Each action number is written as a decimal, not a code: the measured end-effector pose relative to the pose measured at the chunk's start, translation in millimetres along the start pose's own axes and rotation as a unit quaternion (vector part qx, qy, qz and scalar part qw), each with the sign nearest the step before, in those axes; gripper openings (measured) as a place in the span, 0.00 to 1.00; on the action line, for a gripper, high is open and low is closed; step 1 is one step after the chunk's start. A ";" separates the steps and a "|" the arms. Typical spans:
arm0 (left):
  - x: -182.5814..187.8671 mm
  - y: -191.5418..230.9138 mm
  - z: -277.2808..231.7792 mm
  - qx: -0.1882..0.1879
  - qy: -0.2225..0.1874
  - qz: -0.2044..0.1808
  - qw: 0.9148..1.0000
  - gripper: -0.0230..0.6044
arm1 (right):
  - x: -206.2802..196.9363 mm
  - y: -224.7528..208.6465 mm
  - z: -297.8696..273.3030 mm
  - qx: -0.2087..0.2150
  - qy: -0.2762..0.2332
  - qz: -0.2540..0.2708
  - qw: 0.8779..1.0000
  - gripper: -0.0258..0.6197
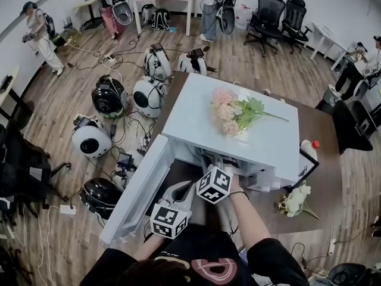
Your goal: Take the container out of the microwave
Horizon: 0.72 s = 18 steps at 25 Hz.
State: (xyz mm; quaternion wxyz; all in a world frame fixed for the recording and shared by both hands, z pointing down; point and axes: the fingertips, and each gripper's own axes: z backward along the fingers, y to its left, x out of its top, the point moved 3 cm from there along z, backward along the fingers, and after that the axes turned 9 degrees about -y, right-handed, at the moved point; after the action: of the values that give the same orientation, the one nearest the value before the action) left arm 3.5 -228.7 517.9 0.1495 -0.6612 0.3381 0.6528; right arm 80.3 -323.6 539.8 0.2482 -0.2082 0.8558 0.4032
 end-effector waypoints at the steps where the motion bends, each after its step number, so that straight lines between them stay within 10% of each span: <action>1: -0.3 -0.6 0.2 0.000 0.000 0.000 1.000 0.05 | -0.1 0.5 0.8 0.000 0.000 0.000 1.000 0.11; 18: -3.4 -14.0 7.4 0.019 -0.007 0.001 1.000 0.05 | 1.7 13.5 23.2 0.011 -0.009 0.009 1.000 0.11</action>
State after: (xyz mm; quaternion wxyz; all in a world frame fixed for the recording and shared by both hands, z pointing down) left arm 7.0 -213.0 517.0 0.1635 -0.6533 0.3503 0.6510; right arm 77.4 -297.5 533.9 0.2548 -0.1939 0.8597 0.3979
